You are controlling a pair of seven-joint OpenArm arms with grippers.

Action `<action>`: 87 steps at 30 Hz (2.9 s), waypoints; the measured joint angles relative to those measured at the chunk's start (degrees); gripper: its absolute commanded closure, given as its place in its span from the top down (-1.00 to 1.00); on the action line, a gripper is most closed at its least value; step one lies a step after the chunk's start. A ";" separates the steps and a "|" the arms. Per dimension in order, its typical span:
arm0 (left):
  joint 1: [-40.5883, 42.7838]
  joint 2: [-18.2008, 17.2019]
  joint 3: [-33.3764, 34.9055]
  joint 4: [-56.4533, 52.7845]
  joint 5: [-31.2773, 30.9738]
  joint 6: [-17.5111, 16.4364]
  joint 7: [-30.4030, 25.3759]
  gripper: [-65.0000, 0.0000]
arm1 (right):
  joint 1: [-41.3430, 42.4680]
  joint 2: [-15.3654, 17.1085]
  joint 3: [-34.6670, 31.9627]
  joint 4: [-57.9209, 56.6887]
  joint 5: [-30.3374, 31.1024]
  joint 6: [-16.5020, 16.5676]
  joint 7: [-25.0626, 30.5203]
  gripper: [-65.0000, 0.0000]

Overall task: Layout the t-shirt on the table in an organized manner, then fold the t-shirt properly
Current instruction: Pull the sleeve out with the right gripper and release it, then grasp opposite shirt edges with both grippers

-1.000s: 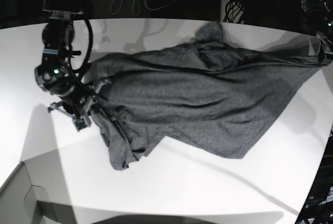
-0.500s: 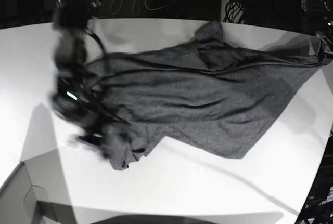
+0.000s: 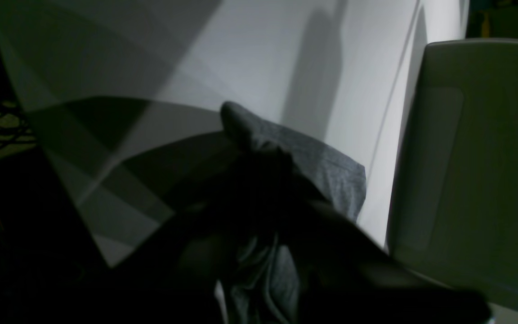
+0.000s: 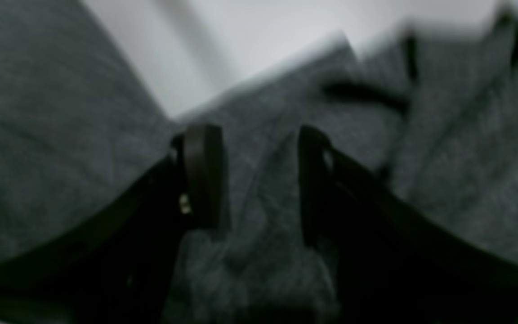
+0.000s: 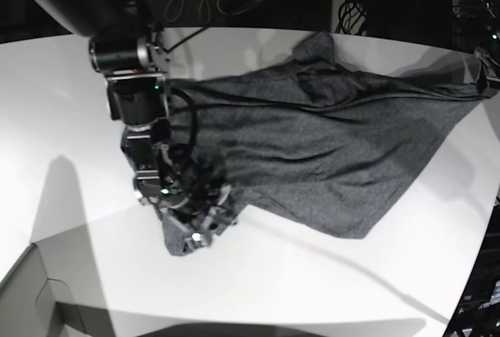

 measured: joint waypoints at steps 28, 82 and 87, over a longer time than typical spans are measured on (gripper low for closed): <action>0.17 2.45 -0.07 0.22 -0.02 0.00 -0.02 -1.00 | 14.64 -6.91 0.07 -6.43 -0.20 -3.37 18.12 -1.00; -4.90 1.77 -4.55 1.25 -2.58 0.00 0.09 -0.33 | -21.42 14.16 1.64 41.00 26.21 -3.48 -4.72 -1.00; -12.24 -1.57 -0.46 0.85 -2.97 0.02 -0.98 -0.34 | -32.68 16.50 8.13 45.79 25.27 -3.43 -6.27 -1.00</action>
